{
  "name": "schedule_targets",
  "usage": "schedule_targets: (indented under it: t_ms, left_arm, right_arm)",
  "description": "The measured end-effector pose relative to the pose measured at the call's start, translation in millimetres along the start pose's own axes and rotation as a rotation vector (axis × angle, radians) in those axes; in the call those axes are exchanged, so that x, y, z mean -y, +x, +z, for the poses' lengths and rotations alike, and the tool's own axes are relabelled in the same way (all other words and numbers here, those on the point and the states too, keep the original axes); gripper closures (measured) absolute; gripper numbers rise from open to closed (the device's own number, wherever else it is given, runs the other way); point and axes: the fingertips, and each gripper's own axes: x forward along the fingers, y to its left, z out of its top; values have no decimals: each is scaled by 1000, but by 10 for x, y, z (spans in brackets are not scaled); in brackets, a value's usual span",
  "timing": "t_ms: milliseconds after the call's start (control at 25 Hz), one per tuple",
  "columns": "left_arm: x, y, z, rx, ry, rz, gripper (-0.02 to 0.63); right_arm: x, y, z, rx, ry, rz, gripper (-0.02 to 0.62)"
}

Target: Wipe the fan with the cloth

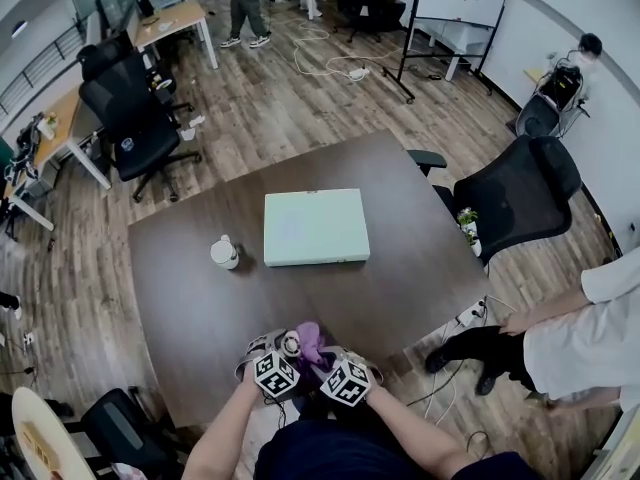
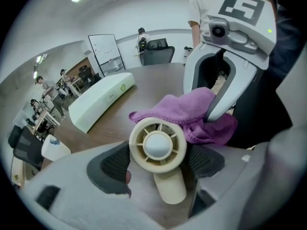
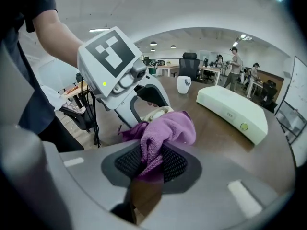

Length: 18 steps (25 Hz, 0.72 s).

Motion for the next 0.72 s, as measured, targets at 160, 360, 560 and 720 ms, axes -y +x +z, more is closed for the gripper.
schedule_targets:
  t_ms: [160,360,560,720]
  left_arm:
    - [-67,-188,186,61,-16,38,236]
    - [-147,-446,353,139,-49,85,236]
    - [-151,-691,548,224,-49,119,236]
    - [-138,-922,702,298,-30,137,236]
  right_arm:
    - [32,-188,240,45,-50,-27,488]
    - [130,-444,498,115,-68,-77,489]
    - [256,-711,749,171,-106,-136,488]
    - [323,-921,970,216,-147,-167,489]
